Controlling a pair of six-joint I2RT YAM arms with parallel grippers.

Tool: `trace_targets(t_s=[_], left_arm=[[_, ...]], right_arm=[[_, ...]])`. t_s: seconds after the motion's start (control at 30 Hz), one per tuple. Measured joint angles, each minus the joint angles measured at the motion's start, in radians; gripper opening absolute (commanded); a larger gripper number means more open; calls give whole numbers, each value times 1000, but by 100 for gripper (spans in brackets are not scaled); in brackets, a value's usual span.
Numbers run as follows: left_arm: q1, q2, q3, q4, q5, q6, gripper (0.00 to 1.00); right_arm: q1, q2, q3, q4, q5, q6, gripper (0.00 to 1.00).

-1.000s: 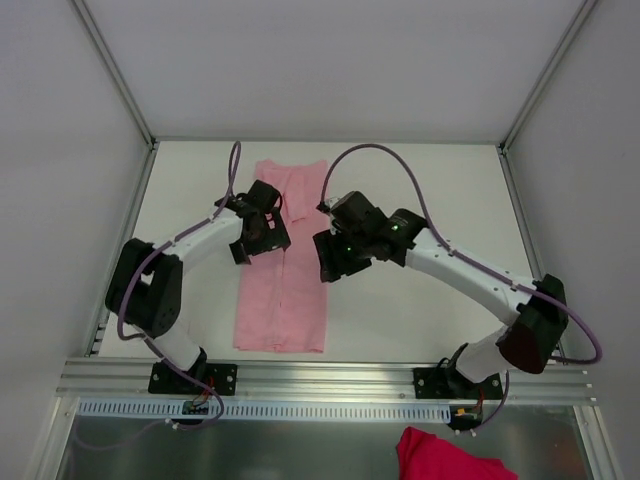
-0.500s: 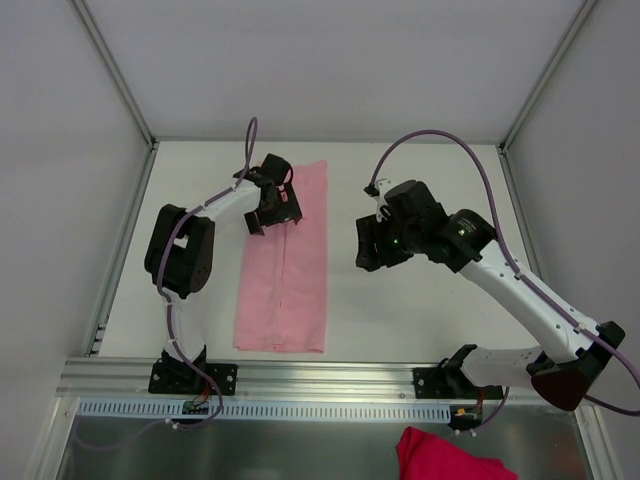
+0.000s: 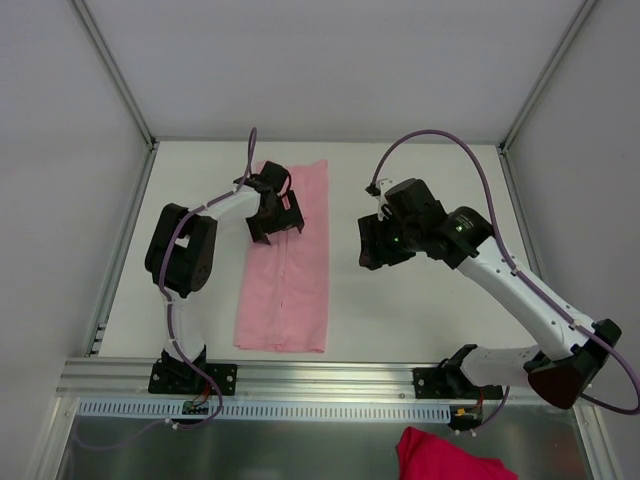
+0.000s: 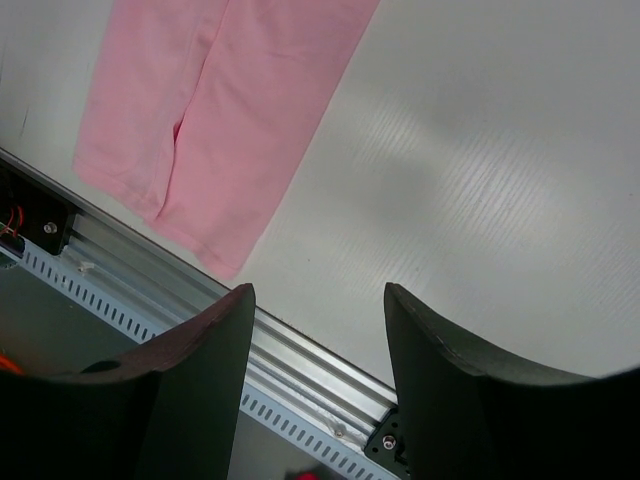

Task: Fold and stack the t-shirts
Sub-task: Rotate the tshirt 90 degrees

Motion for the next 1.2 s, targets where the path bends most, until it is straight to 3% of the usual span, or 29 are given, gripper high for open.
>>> trace_targets(t_s=[0.67,0.7,0.8,0.93,1.2], left_arm=[[-18,67,71,121,227,2,99],[-24,74,82,122,229,2,99],[-38,84,98,122,230,3,99],[-44,84,98,121,229,3,99],[-44,84,96,119,222,2,99]], right_arm=[[-20,13,-2,-5,6,-8,57],[-20,12,-12,7,-1,-5,51],[-21,11,-90,84,-45,22,1],[-21,102,-194,196,-129,76,1],[6,489,-196,458,-271,123,1]])
